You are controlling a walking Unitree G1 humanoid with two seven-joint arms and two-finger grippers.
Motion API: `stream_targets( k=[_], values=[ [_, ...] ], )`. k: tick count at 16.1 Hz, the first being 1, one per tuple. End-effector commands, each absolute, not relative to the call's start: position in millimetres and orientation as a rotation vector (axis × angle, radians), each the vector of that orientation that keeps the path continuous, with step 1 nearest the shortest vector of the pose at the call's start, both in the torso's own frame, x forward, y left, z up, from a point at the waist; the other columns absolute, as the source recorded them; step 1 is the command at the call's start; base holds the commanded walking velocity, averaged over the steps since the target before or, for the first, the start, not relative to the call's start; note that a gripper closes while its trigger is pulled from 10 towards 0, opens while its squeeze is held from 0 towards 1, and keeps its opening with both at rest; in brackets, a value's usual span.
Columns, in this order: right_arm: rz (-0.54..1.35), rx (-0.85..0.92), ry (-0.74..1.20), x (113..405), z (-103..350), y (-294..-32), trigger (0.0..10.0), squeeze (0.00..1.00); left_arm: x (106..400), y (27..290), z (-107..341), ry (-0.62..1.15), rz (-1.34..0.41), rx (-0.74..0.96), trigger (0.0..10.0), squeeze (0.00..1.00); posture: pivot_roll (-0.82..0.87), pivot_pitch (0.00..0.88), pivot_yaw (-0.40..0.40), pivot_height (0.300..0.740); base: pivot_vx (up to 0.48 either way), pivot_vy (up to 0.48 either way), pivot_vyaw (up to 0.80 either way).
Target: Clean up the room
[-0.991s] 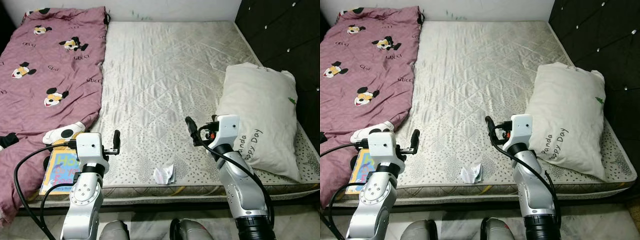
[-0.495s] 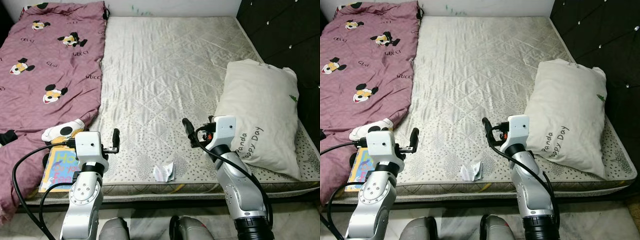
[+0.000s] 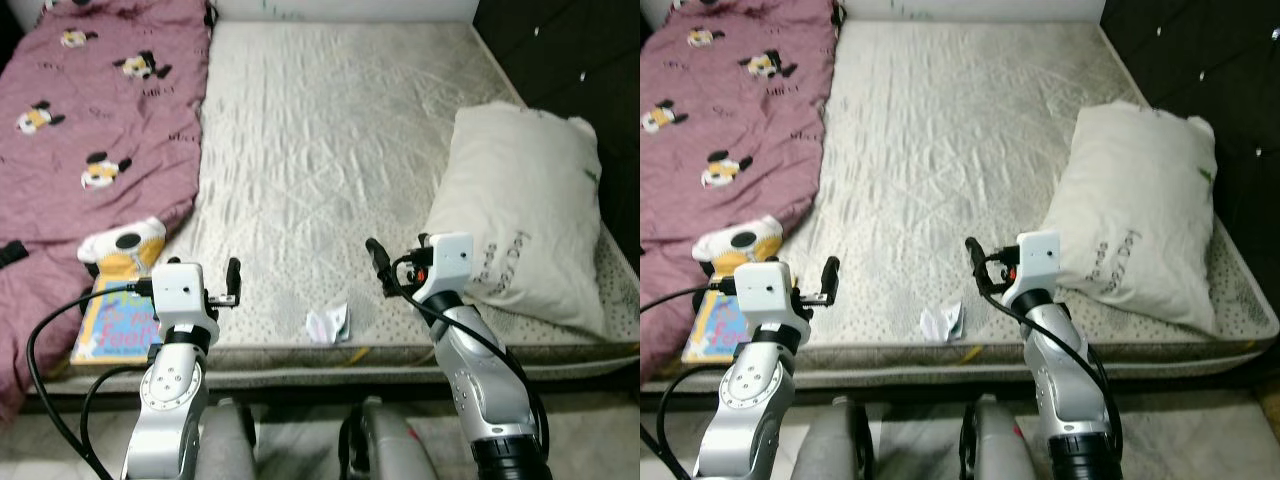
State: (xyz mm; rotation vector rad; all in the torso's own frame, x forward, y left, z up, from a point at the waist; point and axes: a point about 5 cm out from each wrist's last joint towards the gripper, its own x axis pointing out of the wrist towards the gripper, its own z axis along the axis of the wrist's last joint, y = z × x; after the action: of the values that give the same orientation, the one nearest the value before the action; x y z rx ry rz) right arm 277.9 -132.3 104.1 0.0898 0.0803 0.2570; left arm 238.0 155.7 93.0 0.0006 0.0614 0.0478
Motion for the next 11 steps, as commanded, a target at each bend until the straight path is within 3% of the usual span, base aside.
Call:
stream_targets(
  k=[1, 5, 11],
  values=[
    [0.269, 0.089, 0.077, 276.3, 106.0, -131.3, 10.0, 0.00, 236.4, 155.7, 93.6, 0.064, 0.051, 0.009, 10.0, 0.00, 0.00, 0.149, -0.015, 0.645, 0.000, 0.000, 0.00],
    [0.280, 0.085, 0.081, 277.1, 105.8, -130.5, 10.0, 0.00, 235.9, 155.2, 93.2, 0.065, 0.050, 0.010, 10.0, 0.00, 0.00, 0.147, -0.017, 0.640, 0.000, 0.000, 0.00],
    [0.291, 0.076, 0.085, 278.8, 105.5, -129.9, 10.0, 0.00, 237.4, 154.5, 94.1, 0.063, 0.056, 0.007, 10.0, 0.00, 0.00, 0.148, -0.024, 0.560, 0.000, 0.000, 0.00]
  ],
)
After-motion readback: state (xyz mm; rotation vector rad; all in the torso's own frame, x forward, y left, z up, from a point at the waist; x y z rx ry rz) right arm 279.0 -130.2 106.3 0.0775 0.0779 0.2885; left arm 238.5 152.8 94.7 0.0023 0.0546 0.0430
